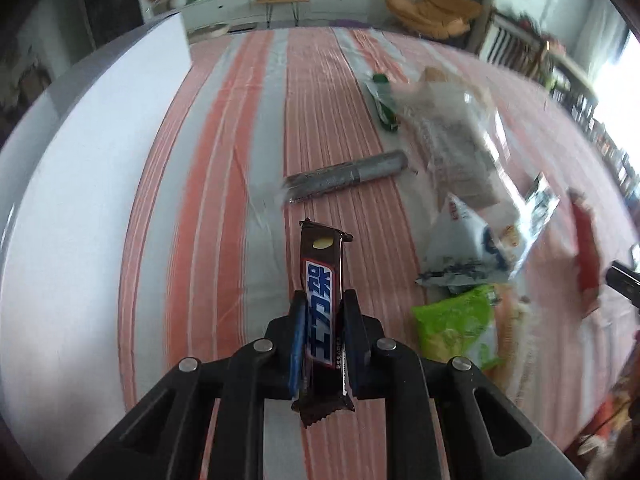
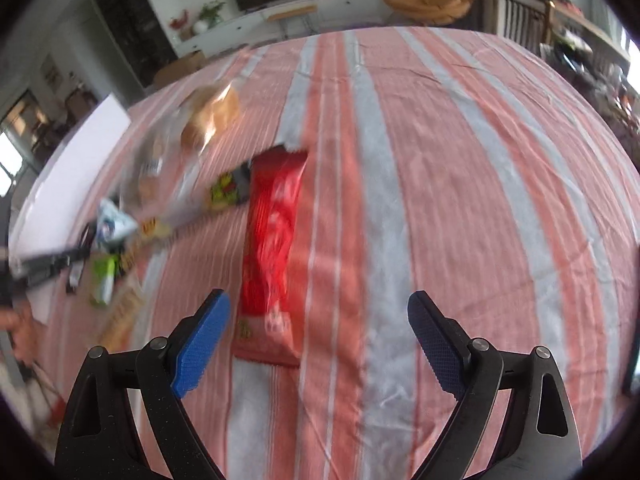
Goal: Organize snacks
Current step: 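Carry both snacks over the cardboard box and open both tools to drop them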
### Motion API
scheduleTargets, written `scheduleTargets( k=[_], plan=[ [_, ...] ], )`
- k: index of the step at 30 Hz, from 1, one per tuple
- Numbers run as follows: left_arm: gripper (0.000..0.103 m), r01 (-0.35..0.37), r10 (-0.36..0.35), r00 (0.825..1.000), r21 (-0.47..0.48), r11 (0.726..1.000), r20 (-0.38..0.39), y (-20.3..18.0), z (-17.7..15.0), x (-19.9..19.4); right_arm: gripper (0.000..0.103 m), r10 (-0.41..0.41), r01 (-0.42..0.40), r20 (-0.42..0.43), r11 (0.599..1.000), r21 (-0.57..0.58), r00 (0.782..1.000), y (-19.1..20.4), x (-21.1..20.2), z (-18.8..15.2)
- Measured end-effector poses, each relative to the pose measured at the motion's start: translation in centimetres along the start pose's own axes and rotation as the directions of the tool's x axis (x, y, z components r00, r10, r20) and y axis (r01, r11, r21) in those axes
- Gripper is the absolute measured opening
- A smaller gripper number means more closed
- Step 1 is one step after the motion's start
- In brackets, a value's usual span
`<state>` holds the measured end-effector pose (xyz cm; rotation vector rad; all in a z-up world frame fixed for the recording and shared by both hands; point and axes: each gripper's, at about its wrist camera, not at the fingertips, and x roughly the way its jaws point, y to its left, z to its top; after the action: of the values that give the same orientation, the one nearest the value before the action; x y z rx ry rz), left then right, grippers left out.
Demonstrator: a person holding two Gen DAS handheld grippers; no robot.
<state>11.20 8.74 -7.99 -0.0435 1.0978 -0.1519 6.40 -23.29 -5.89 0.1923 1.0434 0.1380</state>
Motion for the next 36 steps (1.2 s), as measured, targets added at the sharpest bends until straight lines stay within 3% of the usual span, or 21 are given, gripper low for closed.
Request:
scheduleTargets(
  k=[3, 6, 8, 10, 11, 13, 19, 25, 32, 36],
  plan=[
    [0.017, 0.053, -0.051, 0.998, -0.051, 0.997, 0.04, 0.4, -0.4, -2.0, 0.09, 0.004, -0.009, -0.086, 0.999, -0.051, 0.996, 2.1, 2.0, 2.3],
    [0.017, 0.086, -0.08, 0.992, -0.057, 0.995, 0.093, 0.3, -1.4, -4.8, 0.087, -0.042, 0.029, -0.173, 0.997, -0.075, 0.984, 4.0, 4.4, 2.7],
    [0.017, 0.104, -0.096, 0.987, -0.059, 0.993, 0.131, 0.6, -1.9, -7.0, 0.075, -0.057, 0.041, -0.196, 0.995, -0.086, 0.979, 5.0, 4.7, 2.1],
    [0.017, 0.114, -0.103, 0.982, -0.061, 0.992, 0.159, 1.1, -2.3, -8.6, 0.029, -0.086, 0.066, -0.203, 0.992, -0.103, 0.975, 5.5, 4.8, 1.5],
    [0.017, 0.12, -0.107, 0.978, -0.065, 0.991, 0.177, 1.3, -2.7, -9.7, 0.022, -0.106, 0.086, -0.192, 0.99, -0.111, 0.976, 5.5, 4.5, 1.1],
    [0.017, 0.133, -0.116, 0.973, -0.075, 0.988, 0.198, 2.0, -2.6, -10.9, 0.016, -0.065, 0.054, -0.184, 0.996, -0.067, 0.981, 4.9, 3.8, 0.6],
    [0.017, 0.196, -0.166, 0.952, -0.096, 0.976, 0.256, 1.9, -3.0, -13.8, 0.015, 0.034, -0.034, -0.095, 0.999, 0.006, 0.995, 3.9, -0.7, 0.5],
    [0.017, 0.227, -0.188, 0.935, -0.103, 0.968, 0.301, 2.1, -2.7, -16.5, 0.015, 0.145, -0.145, -0.029, 0.989, -0.008, 0.989, 6.4, -5.0, 2.0],
    [0.017, 0.234, -0.16, 0.903, -0.144, 0.962, 0.398, 5.5, -2.4, -21.1, 0.015, 0.301, -0.302, -0.027, 0.952, -0.059, 0.953, 13.2, -6.7, 3.6],
    [0.017, 0.207, -0.103, 0.891, -0.193, 0.959, 0.443, 9.3, -2.4, -23.5, 0.015, 0.399, -0.401, -0.045, 0.908, -0.119, 0.916, 19.1, -7.2, 4.9]
  ],
)
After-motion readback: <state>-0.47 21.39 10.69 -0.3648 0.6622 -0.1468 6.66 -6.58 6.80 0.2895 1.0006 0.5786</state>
